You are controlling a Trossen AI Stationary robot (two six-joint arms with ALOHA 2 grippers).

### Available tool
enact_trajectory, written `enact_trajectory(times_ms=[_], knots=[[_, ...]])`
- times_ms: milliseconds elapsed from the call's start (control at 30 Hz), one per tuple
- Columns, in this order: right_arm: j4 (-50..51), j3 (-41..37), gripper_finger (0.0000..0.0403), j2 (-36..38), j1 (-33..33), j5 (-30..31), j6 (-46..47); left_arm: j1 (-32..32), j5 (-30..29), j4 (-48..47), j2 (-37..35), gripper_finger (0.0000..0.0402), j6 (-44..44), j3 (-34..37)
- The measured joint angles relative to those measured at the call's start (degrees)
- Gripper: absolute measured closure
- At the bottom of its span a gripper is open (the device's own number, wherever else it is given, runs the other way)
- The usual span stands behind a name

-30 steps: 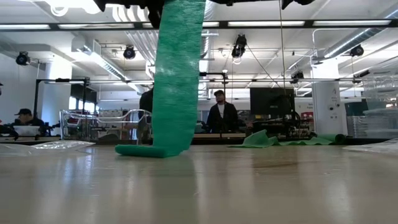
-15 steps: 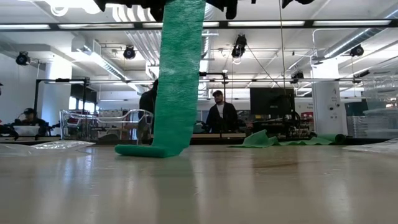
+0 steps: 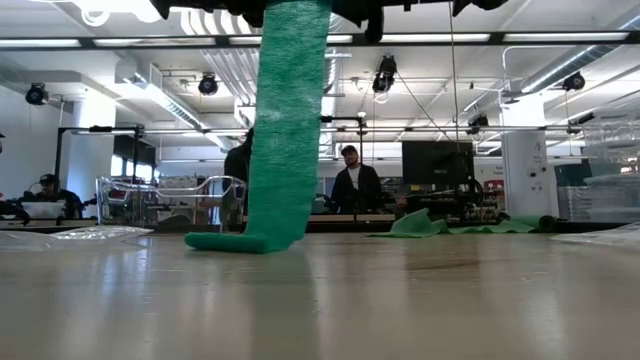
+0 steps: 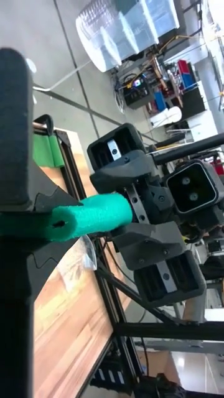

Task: Roll bandage
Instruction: Roll the blue bandage

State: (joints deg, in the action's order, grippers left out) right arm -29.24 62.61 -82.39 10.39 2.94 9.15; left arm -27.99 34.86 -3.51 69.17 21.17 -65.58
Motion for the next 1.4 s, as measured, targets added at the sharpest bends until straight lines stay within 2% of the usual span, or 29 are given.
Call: enact_trajectory(times_ms=[167,300,400,633,900,1100,1267,1400], knots=[[-0.1,0.0,0.0294,0.0,0.0,0.0,-0.6,0.0,0.0,0.6,0.2,0.0395,-0.1,0.0],[0.1,0.0,0.0353,0.0,0.0,0.1,-4.1,0.0,-0.3,2.0,1.1,0.0388,-4.1,0.0],[0.0,0.0,0.0389,0.0,0.1,0.6,-6.8,0.0,-3.0,3.2,1.8,0.0373,-7.6,0.0],[-0.2,-0.1,0.0386,0.0,0.0,3.3,-12.3,-1.0,-4.7,4.5,3.0,0.0319,-15.6,0.0],[-0.2,-0.1,0.0395,0.0,-0.2,3.4,-23.9,-3.5,3.8,4.6,3.0,0.0224,-27.2,0.0],[-0.1,-0.1,0.0395,0.0,-0.4,6.1,-29.5,-4.1,5.2,5.1,3.0,0.0157,-36.8,0.0],[0.5,-0.1,0.0395,-0.1,-0.7,6.3,-34.3,-5.3,5.7,5.3,3.0,0.0128,-41.6,0.0],[0.5,-0.1,0.0395,-0.2,-1.0,6.2,-36.2,-5.9,6.4,5.3,3.0,0.0123,-42.1,0.0]])
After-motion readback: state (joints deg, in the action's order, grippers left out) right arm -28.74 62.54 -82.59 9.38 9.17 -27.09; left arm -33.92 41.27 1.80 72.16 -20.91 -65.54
